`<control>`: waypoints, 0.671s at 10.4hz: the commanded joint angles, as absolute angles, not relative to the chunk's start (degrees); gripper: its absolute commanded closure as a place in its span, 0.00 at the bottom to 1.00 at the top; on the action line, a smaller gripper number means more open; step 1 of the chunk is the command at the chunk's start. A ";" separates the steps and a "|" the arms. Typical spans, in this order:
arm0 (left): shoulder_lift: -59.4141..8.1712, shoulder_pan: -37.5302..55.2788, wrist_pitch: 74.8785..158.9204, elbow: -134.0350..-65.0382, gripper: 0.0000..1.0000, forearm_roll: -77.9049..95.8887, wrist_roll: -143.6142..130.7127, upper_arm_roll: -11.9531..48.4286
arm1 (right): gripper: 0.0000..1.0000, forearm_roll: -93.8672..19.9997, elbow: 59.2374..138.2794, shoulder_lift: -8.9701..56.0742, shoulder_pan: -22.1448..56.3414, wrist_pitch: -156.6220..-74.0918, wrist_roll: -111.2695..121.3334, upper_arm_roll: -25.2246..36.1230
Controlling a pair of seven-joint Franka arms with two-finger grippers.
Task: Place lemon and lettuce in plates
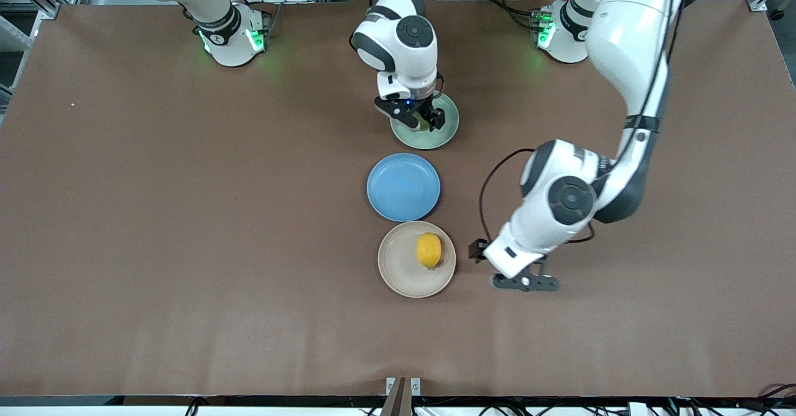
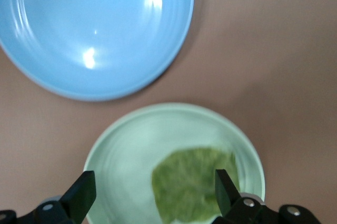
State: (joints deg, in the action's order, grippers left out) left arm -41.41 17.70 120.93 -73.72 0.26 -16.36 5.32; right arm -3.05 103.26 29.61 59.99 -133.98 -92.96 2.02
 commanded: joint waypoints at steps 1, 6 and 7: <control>-39.73 12.50 118.31 -75.76 0.00 -0.17 -10.04 5.54 | 0.00 -1.76 103.27 29.27 55.04 -132.80 -86.17 1.67; -39.90 4.14 117.86 -77.25 0.00 -1.32 -1.59 5.19 | 0.00 -1.67 104.58 29.09 41.33 -132.71 -72.27 1.84; -39.82 3.78 117.86 -77.26 0.00 -1.32 -1.58 5.10 | 0.00 -1.41 105.63 28.74 38.26 -132.80 -69.03 2.63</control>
State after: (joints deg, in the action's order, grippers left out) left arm -41.29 4.21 118.53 -75.87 -0.10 -2.16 4.89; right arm -2.28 103.87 29.73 41.74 -132.96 -72.40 2.79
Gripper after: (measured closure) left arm 0.000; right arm 0.000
